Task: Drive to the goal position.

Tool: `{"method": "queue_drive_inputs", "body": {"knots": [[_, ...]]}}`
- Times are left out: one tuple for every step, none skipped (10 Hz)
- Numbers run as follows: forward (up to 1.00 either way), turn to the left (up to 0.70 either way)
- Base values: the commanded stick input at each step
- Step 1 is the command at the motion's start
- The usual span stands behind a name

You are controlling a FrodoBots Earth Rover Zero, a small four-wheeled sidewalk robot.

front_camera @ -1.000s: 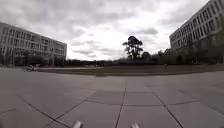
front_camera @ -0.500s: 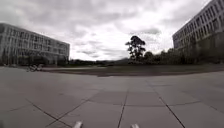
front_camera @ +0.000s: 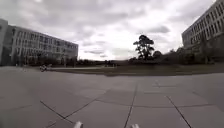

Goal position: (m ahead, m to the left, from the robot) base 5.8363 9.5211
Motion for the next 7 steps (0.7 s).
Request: {"method": "queue_drive_inputs", "body": {"knots": [[0.00,0.70],[0.00,0.70],[0.00,0.70],[0.00,0.70],[0.00,0.70],[0.00,0.70],[0.00,0.70]]}}
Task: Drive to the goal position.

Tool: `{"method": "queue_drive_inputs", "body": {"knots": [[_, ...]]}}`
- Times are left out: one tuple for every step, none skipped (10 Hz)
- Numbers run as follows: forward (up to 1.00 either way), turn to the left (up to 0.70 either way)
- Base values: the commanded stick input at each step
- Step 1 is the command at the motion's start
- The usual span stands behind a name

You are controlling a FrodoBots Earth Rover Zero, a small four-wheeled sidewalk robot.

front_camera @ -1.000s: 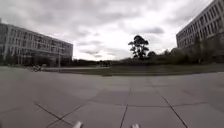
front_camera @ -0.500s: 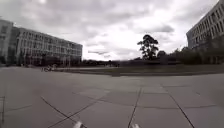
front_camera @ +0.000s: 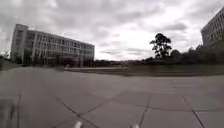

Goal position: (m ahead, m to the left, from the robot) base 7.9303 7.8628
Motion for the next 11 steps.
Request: {"method": "queue_drive_inputs", "body": {"knots": [[0.00,0.70],[0.00,0.70],[0.00,0.70],[0.00,0.70],[0.00,0.70],[0.00,0.70],[0.00,0.70],[0.00,0.70],[0.00,0.70],[0.00,0.70],[0.00,0.70]]}}
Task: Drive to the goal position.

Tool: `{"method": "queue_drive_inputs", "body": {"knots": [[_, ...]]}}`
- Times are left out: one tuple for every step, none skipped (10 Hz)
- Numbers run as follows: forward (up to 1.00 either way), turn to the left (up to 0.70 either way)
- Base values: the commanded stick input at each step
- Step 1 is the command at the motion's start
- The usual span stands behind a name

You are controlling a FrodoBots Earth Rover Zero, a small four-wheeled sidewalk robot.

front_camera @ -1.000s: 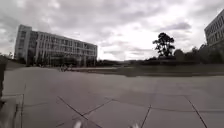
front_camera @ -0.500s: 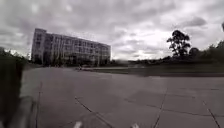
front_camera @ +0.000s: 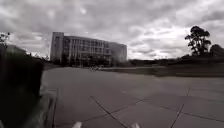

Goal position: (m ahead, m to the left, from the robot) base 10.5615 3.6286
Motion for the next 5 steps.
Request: {"method": "queue_drive_inputs", "body": {"knots": [[0.00,0.70],[0.00,0.70],[0.00,0.70],[0.00,0.70],[0.00,0.70]]}}
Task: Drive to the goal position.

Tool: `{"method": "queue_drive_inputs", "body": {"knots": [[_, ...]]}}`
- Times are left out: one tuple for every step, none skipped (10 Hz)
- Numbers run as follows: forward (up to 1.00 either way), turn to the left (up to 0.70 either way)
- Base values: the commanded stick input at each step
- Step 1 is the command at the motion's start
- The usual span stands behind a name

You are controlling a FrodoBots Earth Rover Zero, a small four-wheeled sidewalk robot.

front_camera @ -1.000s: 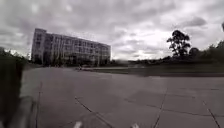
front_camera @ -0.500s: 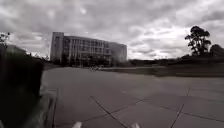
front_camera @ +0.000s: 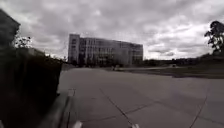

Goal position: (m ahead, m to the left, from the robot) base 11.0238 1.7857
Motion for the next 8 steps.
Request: {"method": "queue_drive_inputs", "body": {"knots": [[0.00,0.10],[0.00,0.00],[0.00,0.00],[0.00,0.00],[0.00,0.00],[0.00,0.00],[0.00,0.00],[0.00,0.00]]}}
